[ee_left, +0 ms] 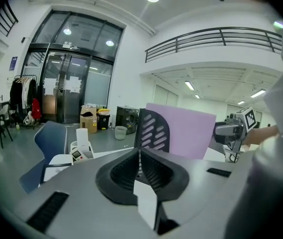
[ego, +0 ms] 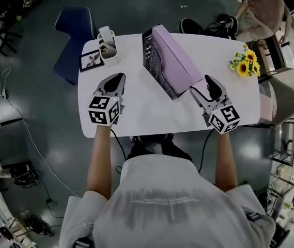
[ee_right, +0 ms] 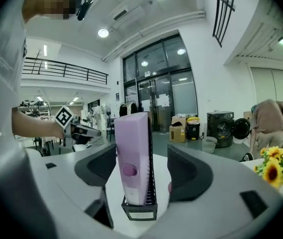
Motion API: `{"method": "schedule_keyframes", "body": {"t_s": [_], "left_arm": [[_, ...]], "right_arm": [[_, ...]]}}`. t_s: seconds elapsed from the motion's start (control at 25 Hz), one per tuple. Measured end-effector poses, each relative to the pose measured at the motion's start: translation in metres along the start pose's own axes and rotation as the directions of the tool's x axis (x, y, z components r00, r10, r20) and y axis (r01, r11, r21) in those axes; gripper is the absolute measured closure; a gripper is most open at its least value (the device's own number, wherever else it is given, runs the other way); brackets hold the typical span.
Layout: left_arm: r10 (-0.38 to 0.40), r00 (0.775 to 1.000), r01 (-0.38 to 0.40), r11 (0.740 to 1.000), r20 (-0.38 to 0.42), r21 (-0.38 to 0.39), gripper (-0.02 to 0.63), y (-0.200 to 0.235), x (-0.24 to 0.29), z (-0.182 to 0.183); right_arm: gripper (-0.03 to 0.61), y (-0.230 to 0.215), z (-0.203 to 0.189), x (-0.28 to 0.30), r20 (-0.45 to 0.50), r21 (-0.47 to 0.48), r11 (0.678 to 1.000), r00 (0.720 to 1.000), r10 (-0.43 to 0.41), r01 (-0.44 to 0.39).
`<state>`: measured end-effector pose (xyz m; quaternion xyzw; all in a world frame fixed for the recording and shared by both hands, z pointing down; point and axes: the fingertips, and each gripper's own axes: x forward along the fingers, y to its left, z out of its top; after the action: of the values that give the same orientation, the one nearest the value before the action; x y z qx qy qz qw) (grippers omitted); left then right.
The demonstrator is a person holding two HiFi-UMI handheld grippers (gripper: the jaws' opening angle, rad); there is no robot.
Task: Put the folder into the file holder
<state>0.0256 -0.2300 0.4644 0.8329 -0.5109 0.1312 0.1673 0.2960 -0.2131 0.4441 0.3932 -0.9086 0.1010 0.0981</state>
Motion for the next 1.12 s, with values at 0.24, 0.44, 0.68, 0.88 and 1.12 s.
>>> {"method": "schedule_keyframes", "body": {"t_s": [0.24, 0.44, 0.68, 0.88, 1.12], "left_arm": [[-0.02, 0.999, 0.018, 0.999, 0.044, 0.04, 0.588, -0.01, 0.001, 0.031], [-0.013, 0.996, 0.005, 0.995, 0.084, 0.102, 0.588, -0.015, -0.004, 0.062], [0.014, 0.989, -0.039, 0.984, 0.144, 0.172, 0.588, -0.016, -0.022, 0.1], [0.034, 0.981, -0.078, 0.972, 0.193, 0.221, 0.588, -0.017, -0.046, 0.127], [0.056, 0.965, -0.123, 0.959, 0.254, 0.255, 0.588, -0.015, -0.075, 0.154]], "right_arm": [[0.295, -0.025, 0.037, -0.035, 0.08, 0.04, 0.996, 0.994, -0.077, 0.074], [0.442, -0.039, 0.069, -0.043, 0.117, 0.047, 0.989, 0.983, -0.144, 0.139], [0.545, -0.052, 0.102, -0.034, 0.094, 0.017, 0.974, 0.97, -0.226, 0.226], [0.548, -0.047, 0.132, -0.021, 0.123, 0.009, 0.977, 0.969, -0.213, 0.214], [0.552, -0.028, 0.164, -0.007, 0.156, -0.055, 0.984, 0.975, -0.16, 0.17]]}}
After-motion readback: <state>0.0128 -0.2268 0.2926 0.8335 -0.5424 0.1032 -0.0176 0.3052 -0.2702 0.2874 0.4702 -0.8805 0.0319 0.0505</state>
